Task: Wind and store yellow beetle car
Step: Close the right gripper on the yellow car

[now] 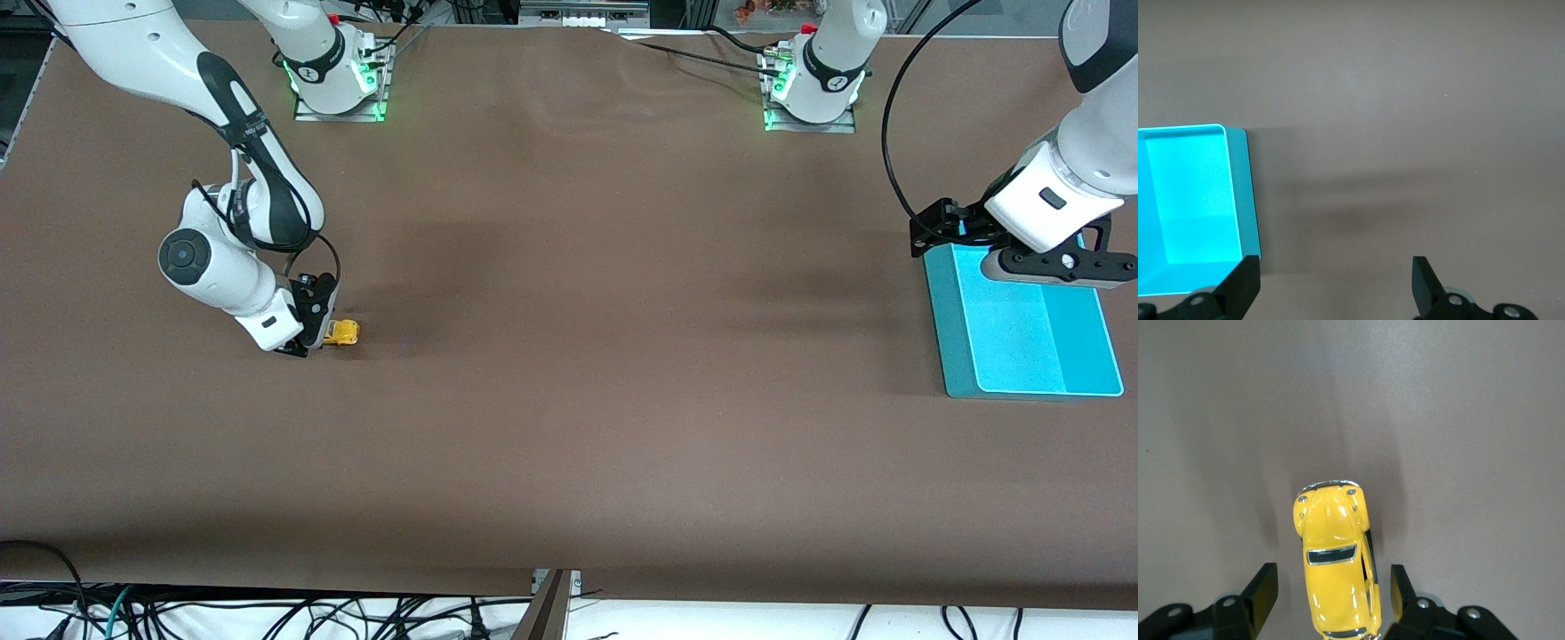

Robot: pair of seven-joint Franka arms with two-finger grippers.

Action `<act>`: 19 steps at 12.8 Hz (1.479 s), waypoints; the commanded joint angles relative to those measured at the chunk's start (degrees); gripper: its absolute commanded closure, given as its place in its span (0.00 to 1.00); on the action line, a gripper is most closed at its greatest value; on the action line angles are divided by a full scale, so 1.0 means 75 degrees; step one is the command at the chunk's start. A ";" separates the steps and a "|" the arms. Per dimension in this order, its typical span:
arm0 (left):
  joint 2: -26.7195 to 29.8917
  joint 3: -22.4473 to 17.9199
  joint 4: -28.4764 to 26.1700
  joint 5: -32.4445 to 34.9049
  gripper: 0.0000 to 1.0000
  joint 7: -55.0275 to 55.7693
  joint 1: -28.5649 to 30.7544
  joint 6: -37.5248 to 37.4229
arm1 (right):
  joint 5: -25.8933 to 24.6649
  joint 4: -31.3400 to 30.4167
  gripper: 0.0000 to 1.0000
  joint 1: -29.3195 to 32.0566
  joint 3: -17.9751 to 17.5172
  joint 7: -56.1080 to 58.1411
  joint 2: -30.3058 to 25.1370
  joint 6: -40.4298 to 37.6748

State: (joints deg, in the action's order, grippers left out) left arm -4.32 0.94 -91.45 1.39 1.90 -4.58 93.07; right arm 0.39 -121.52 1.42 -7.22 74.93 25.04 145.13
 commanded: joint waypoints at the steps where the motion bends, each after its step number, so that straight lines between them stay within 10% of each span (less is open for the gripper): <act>1: -0.0104 0.0015 0.0229 0.0119 0.00 0.0099 -0.0021 -0.0128 | -0.0017 0.0042 0.43 0.0104 -0.0056 0.0170 0.0071 0.0079; 6: -0.0104 0.0015 0.0229 0.0119 0.00 0.0087 -0.0021 -0.0128 | -0.0040 0.0077 0.80 0.0092 -0.0056 0.0555 0.0106 0.0079; 19: -0.0163 0.0015 0.0229 0.0108 0.00 0.0087 -0.0021 -0.0128 | 0.0065 0.0136 0.80 0.0162 -0.0056 0.1142 0.0259 0.0501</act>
State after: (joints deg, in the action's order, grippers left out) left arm -4.50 0.95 -91.45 1.39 1.90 -4.62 93.07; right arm 0.48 -121.31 1.76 -7.23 83.22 25.42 147.05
